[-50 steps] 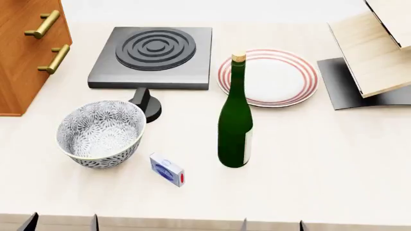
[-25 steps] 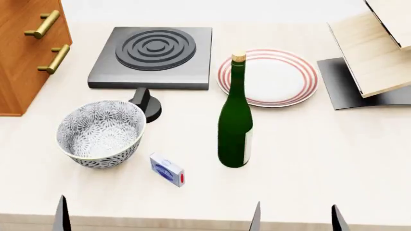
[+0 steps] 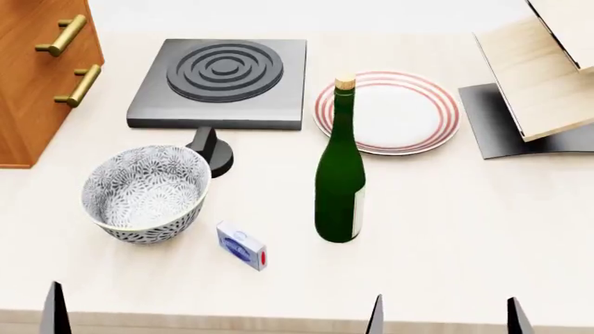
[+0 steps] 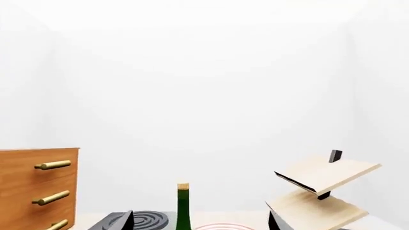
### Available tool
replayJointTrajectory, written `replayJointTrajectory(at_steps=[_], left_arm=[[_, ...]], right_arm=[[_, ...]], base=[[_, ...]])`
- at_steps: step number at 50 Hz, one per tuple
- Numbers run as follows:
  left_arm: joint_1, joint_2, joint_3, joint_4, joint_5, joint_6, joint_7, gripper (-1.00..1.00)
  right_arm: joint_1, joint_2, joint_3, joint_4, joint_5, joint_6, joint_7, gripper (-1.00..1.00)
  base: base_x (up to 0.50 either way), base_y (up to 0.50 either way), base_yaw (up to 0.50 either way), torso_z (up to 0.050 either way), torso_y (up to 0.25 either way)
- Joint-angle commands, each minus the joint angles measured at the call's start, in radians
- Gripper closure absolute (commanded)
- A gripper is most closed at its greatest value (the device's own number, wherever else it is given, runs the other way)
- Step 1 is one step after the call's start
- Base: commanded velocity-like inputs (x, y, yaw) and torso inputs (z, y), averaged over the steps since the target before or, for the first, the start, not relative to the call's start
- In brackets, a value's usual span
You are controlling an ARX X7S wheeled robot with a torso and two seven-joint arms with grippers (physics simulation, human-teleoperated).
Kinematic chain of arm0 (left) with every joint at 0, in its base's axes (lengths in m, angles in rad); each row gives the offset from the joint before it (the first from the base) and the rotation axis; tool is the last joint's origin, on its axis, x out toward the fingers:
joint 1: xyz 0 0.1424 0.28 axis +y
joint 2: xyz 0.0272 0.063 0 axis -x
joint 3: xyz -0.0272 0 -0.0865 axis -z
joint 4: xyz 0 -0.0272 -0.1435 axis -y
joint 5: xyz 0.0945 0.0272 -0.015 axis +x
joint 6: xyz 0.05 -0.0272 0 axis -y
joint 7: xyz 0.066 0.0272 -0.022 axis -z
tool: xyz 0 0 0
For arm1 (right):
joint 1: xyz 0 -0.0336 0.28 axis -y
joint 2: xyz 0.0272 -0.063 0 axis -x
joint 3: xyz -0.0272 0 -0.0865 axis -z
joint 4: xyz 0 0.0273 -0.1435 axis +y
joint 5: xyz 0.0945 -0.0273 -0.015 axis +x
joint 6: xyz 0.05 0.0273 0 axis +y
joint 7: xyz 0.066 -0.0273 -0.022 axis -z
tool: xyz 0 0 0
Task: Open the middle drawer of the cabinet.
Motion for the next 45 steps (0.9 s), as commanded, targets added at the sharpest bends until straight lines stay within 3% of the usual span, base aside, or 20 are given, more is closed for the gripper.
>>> replayJointTrajectory(at_steps=[1, 24, 45], left_arm=[[0.011, -0.014, 0.008, 0.024, 0.003, 0.000, -0.018, -1.00], [-0.001, -0.030, 0.025, 0.019, -0.011, -0.027, -0.044, -1.00], [-0.003, -0.047, 0.038, 0.018, -0.014, -0.032, -0.064, -1.00]], right_arm=[[-0.003, 0.014, -0.010, -0.046, 0.004, 0.051, 0.021, -1.00], [0.001, 0.036, -0.030, -0.038, 0.010, 0.052, 0.040, -1.00], [0.003, 0.053, -0.048, -0.039, -0.012, 0.063, 0.065, -1.00]], base=[[0.23, 0.00, 0.00, 0.000, 0.000], [0.48, 0.00, 0.00, 0.000, 0.000], [0.12, 0.49, 0.00, 0.000, 0.000]])
